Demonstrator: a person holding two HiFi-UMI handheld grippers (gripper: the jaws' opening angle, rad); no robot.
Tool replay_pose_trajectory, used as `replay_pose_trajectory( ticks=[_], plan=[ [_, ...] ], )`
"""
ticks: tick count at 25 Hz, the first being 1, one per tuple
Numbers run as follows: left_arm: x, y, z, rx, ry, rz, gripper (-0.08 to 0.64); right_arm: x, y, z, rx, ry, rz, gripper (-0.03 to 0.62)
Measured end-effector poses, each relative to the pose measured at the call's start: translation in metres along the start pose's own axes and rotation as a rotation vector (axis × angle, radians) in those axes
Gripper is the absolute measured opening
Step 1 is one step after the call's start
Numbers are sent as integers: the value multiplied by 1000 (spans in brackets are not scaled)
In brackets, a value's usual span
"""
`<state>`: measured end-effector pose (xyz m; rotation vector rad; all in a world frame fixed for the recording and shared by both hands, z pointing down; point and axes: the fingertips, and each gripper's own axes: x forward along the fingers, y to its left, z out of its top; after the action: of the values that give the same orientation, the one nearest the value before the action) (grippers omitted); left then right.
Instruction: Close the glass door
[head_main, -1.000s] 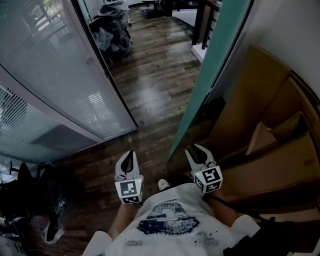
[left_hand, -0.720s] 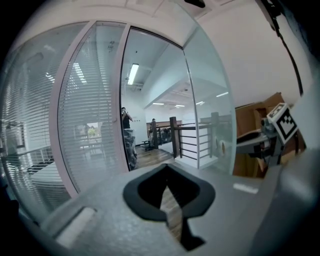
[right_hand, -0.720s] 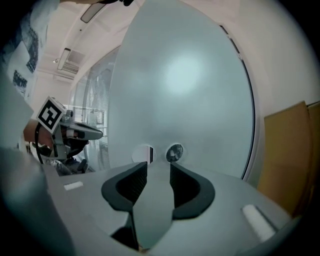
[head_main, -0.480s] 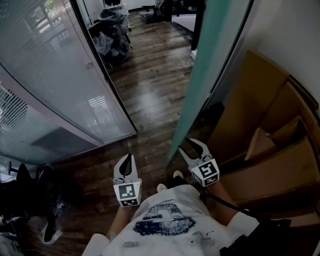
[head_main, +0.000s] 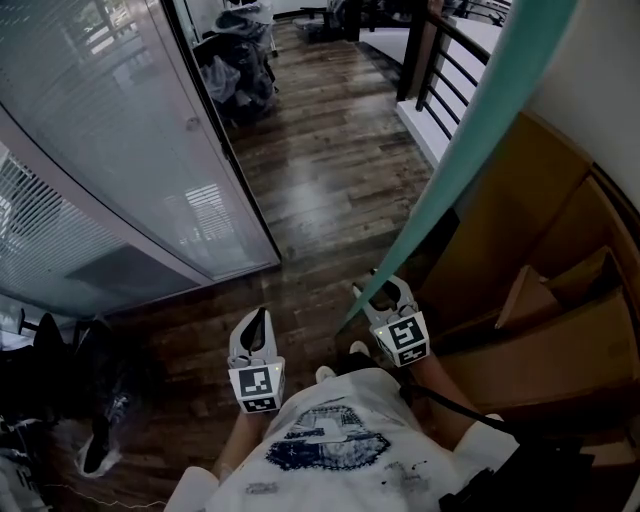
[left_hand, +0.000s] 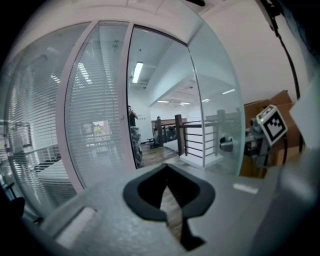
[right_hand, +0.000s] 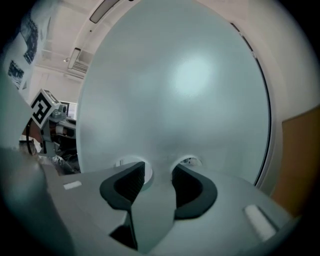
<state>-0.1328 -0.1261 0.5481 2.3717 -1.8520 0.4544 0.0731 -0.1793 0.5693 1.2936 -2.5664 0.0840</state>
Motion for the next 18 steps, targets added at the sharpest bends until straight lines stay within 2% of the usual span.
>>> replay_pose_trajectory(
  ticks=[1, 6, 18],
  plan=[
    [1, 0, -1, -2, 1, 1, 3, 2, 0, 0, 5, -9, -10, 159],
    [4, -7, -6, -13, 6, -16, 3, 6, -2, 1, 42, -59, -12, 146],
    [13, -1, -13, -63, 6, 4, 3, 36, 2, 7, 22, -57, 0, 141]
  ],
)
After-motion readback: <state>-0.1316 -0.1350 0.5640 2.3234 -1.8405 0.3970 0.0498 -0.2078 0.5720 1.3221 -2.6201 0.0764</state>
